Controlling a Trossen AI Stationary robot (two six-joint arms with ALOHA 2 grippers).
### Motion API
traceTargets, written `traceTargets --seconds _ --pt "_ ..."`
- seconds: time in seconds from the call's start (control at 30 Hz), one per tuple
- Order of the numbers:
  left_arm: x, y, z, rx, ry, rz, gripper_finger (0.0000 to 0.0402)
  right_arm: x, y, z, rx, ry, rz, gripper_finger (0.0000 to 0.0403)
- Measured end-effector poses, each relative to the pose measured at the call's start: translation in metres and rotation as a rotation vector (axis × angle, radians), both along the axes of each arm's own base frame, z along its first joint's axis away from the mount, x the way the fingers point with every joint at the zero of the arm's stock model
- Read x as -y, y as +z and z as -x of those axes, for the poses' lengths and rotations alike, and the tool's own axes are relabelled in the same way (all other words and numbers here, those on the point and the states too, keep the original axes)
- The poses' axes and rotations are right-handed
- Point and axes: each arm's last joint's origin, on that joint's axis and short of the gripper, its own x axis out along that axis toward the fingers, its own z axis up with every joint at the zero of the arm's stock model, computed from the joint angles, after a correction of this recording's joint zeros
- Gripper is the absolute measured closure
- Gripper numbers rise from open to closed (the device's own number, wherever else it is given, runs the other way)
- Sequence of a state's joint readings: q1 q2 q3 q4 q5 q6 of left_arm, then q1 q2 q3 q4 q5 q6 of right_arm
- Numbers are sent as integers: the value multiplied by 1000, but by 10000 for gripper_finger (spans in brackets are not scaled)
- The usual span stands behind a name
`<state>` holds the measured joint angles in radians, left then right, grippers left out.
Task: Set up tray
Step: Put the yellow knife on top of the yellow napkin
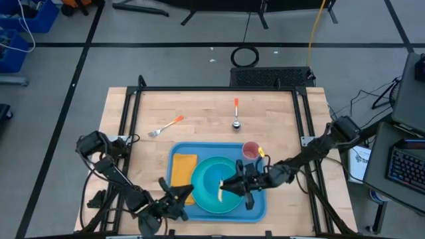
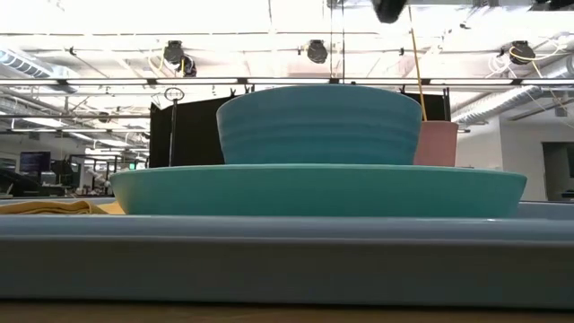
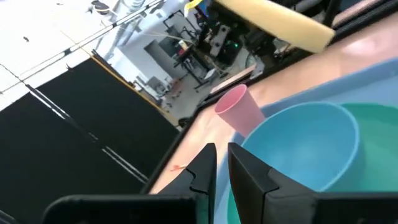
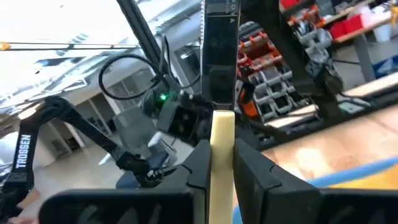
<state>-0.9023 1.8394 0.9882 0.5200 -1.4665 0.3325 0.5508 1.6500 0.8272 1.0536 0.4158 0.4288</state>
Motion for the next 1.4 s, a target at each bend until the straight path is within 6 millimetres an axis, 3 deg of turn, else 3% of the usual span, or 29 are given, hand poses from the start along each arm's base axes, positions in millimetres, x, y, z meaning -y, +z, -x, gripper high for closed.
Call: traceTargets --seconds 0.27,0.63,0.97,1.13,1.23,1.4 --pt "-5 7 -14 -61 -93 -65 355 21 2 -13 65 -10 4 370" --pt "-8 29 -34 -49 -78 -65 355 30 9 -15 144 -15 6 370" --pt "-20 28 -45 -122 -33 -176 354 39 14 -17 198 10 -4 370" --pt "-22 29 -50 -115 -106 -155 351 40 14 -18 204 18 17 370" --pt "-21 29 -50 -84 -127 -107 327 39 14 -18 206 29 51 370" --pt "-23 33 -50 -52 -58 -87 250 39 14 -18 206 34 63 370"
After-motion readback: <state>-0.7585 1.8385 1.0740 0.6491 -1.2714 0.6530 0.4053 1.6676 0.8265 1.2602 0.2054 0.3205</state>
